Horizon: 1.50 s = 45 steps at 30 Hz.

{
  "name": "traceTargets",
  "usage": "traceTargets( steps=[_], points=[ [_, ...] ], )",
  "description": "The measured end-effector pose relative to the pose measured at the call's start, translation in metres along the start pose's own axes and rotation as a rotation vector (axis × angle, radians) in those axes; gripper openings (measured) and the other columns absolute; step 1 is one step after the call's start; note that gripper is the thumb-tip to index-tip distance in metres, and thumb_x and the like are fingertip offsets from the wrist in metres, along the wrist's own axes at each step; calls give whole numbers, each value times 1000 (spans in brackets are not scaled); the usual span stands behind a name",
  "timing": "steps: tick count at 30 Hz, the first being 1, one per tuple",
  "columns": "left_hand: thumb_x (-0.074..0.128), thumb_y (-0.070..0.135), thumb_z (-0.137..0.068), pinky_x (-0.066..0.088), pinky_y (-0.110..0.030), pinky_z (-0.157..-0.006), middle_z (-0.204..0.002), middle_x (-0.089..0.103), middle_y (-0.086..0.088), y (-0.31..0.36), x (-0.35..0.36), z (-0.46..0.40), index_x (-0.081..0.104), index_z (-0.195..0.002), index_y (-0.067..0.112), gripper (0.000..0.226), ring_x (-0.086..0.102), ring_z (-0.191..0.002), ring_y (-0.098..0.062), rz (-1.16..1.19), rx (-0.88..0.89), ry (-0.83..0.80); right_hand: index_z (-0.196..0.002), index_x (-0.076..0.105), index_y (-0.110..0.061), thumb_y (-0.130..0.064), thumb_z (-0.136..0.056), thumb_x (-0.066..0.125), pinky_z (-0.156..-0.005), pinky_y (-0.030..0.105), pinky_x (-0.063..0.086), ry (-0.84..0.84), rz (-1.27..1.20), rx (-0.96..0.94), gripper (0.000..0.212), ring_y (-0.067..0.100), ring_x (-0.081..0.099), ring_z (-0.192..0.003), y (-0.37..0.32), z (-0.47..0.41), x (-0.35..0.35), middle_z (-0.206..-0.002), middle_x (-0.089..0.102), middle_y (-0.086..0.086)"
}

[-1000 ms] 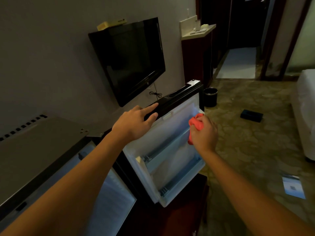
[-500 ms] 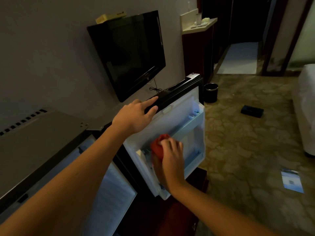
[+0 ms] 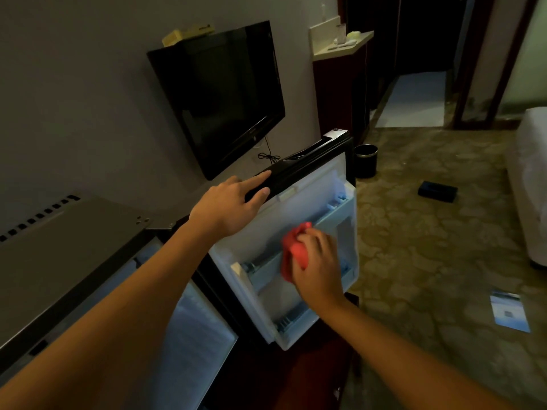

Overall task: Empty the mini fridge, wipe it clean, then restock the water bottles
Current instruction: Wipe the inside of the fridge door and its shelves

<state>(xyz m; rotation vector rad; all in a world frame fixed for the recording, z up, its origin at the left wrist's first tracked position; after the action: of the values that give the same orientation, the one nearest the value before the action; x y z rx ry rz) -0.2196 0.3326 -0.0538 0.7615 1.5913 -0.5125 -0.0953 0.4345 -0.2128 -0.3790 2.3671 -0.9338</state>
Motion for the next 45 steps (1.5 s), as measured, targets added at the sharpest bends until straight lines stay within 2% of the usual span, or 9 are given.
traceTargets(
  steps=[4,11,19,27,32,36,38,42,45],
  points=[
    [25,59,-102,38,-35,-83,-117,53,-7,2,-1,-1,23,-151,52,50,53,-102,-25,11,0,-10,-101,62,-6,-28,-91,52,-87,17,34,88,8,56,26,29,55,-100,35,-35,-15,-108,61,11],
    [26,60,-101,44,-42,-92,-122,53,-11,1,-2,-3,23,-150,54,50,55,-110,-34,13,-18,-6,-101,61,-14,-40,-84,54,-84,32,45,212,-84,233,32,22,55,-100,69,-77,-30,-108,60,5],
    [27,60,-101,44,-46,-98,-128,53,-14,-1,-1,-4,25,-150,52,50,53,-117,-36,25,-38,12,-98,58,-20,-11,-86,64,-70,4,38,146,-161,313,16,14,53,-90,22,-27,5,-102,55,0],
    [28,58,-102,42,-45,-99,-130,52,-14,-1,-3,-4,26,-152,50,51,52,-118,-37,9,-31,12,-102,59,-13,-43,-81,45,-82,-1,32,41,-269,263,39,12,47,-102,-56,35,26,-110,50,-3],
    [28,60,-101,43,-44,-93,-127,51,-14,-1,-1,-2,23,-152,51,51,52,-115,-38,8,-21,12,-102,62,-8,-30,-87,48,-86,11,35,22,-248,153,30,22,51,-105,-65,53,32,-110,53,2],
    [25,61,-101,42,-42,-90,-125,51,-13,-1,0,-2,21,-152,52,52,53,-112,-37,-9,-17,5,-112,59,-10,-43,-85,40,-87,7,32,-10,-238,222,46,20,45,-113,-53,39,27,-119,51,4],
    [24,61,-101,43,-42,-91,-126,51,-13,0,0,-2,20,-152,52,52,53,-112,-37,-14,-18,-2,-115,58,-10,-43,-84,39,-87,17,35,14,-199,261,49,21,45,-115,-39,23,22,-120,50,7],
    [25,61,-101,44,-43,-94,-127,51,-12,-1,0,-2,20,-152,52,52,53,-114,-37,-19,-30,2,-114,59,-11,-11,-87,59,-88,35,49,85,-157,282,27,24,50,-113,-3,-11,11,-120,53,8],
    [24,62,-100,45,-42,-90,-125,52,-11,-1,0,-3,20,-152,52,53,55,-111,-36,-21,-35,3,-113,58,-9,-5,-87,63,-88,30,47,141,-122,288,26,23,52,-108,19,-38,0,-117,55,10]
  ],
)
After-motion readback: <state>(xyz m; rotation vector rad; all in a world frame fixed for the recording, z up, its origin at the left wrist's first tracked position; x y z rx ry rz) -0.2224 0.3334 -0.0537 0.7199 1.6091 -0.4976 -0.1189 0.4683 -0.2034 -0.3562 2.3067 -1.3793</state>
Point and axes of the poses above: each hand's wrist, its own z-axis away from the middle knuckle, its own x-axis out of the palm, y = z × x, the point moved 2 cm from there along -z, towards the middle knuckle
